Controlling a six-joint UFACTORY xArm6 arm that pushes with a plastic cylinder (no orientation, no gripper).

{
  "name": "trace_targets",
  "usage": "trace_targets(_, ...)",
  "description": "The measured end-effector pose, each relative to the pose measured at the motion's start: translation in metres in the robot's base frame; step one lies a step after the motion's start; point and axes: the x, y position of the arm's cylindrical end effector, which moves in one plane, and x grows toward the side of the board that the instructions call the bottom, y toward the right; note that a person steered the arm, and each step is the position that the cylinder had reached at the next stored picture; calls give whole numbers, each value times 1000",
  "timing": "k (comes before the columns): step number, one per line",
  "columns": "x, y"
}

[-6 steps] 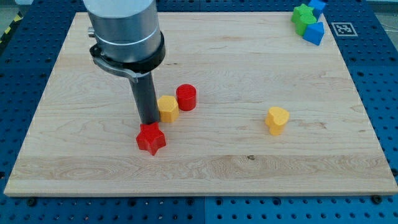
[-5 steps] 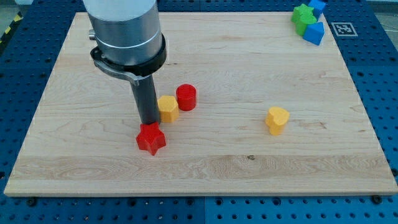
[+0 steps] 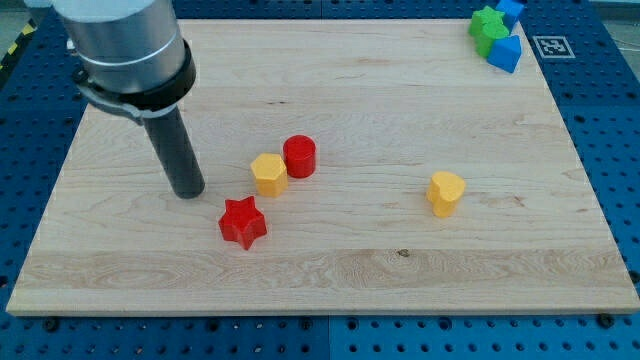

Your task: Place the arm left to the red star

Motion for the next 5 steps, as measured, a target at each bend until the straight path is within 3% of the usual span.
trace_targets(3,38,0)
trace_targets(5,21,0)
